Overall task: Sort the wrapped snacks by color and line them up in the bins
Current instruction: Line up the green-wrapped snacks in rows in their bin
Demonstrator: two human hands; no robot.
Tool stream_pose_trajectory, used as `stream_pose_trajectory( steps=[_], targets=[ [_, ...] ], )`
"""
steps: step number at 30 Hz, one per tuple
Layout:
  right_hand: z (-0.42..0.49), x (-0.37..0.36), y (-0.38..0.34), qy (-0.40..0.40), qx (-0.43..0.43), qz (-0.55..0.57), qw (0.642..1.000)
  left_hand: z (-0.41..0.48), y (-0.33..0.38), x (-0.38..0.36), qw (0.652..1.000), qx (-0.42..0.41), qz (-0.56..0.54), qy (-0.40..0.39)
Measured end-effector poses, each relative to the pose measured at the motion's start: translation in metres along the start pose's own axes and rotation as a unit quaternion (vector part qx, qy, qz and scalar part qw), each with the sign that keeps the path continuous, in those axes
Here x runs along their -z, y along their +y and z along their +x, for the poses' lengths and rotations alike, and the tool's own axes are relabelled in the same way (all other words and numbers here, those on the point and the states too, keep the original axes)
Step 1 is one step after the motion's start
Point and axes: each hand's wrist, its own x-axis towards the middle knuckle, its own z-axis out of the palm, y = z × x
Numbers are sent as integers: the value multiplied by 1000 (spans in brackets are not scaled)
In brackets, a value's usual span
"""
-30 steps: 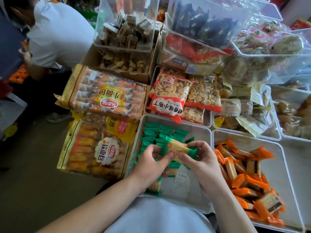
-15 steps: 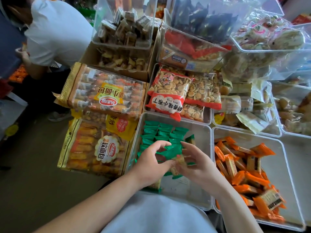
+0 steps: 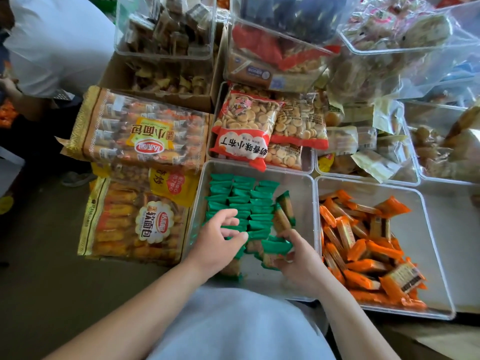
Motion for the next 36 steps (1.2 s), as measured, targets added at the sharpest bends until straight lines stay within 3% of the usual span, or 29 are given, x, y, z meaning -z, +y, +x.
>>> stream_pose_trajectory(
  steps=[4,9,16,21,29,31,36],
  targets=[
    [18,-37,13,-10,-24,-9,1000,-8,-7,3,1000,13,23,2],
    [31,-62,11,66,-76,73,992,-21,-22,0,996,33,75,-25],
    [33,-57,6,-4,-159,98,982,-28,-28,0,994,51,94,-29],
    [29,-50,0,-15,-149,165,975,-28,-32,2,994,56,90,-20],
    [21,-45,3,-9,-134,140,981,-29,-36,-5,994,57,95,-22],
    [18,-40,2,-10,-144,91,985,-29,-37,-6,994,55,94,-18],
    [13,3,-14,99,-94,77,988,-18,-27,-5,995,28,100,-1]
  ],
)
